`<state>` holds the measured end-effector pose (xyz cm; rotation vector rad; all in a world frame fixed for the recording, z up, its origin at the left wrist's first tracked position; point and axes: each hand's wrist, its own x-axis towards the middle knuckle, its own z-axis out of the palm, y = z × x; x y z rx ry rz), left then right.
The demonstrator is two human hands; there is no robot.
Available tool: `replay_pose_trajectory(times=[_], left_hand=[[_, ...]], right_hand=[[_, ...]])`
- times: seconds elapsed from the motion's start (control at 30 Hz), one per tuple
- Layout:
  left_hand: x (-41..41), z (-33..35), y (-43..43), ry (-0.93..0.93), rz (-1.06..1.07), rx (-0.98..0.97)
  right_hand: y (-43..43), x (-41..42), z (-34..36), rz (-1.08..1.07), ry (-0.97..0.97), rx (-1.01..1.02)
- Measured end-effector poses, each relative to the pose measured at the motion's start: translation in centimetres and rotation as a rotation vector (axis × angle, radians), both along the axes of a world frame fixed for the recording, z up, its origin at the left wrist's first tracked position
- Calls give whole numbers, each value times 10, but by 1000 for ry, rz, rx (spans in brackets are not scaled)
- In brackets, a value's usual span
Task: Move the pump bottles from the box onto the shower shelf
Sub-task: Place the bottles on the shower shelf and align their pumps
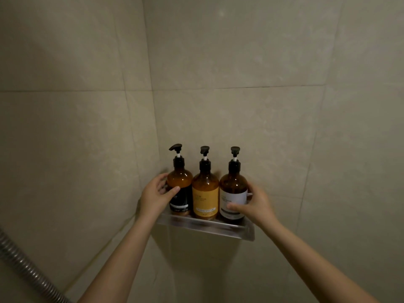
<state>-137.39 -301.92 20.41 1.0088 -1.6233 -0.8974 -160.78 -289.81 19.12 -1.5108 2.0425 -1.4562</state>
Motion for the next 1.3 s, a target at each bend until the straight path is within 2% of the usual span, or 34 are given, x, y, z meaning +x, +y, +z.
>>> replay_pose_trajectory(times=[0.17,0.2,0.27,0.33,0.4,0.53,0.6,0.73,0.87,1.1,1.3], left_hand=[[0,4,10,-8,-15,22],[-1,5,14,-13,2,12],[-2,4,24,-46,148,-94],[-9,4,40,-41,277,-228],[-23,5,57,-36,241,-285],[-53,-1,72,-58,162,-315],[-62,-6,72,-58,158,-282],[-70,-12,70,-36,184,-291],[-71,-13,69,-32,191,-294],[-68,-14,68,-11,163,-301],[-46,-7,54,113,360,-329]], right_hand=[[5,-14,36,94,-67,243],[7,-18,51,76,-116,225],[13,-24,85,4,-136,23],[16,-22,123,-6,-37,-194],[12,-11,156,99,117,-263],[-16,18,193,296,525,-19],[-29,29,195,384,603,128],[-44,36,186,427,611,247],[-47,34,181,423,543,223],[-50,33,182,421,540,211],[-70,52,197,421,462,106]])
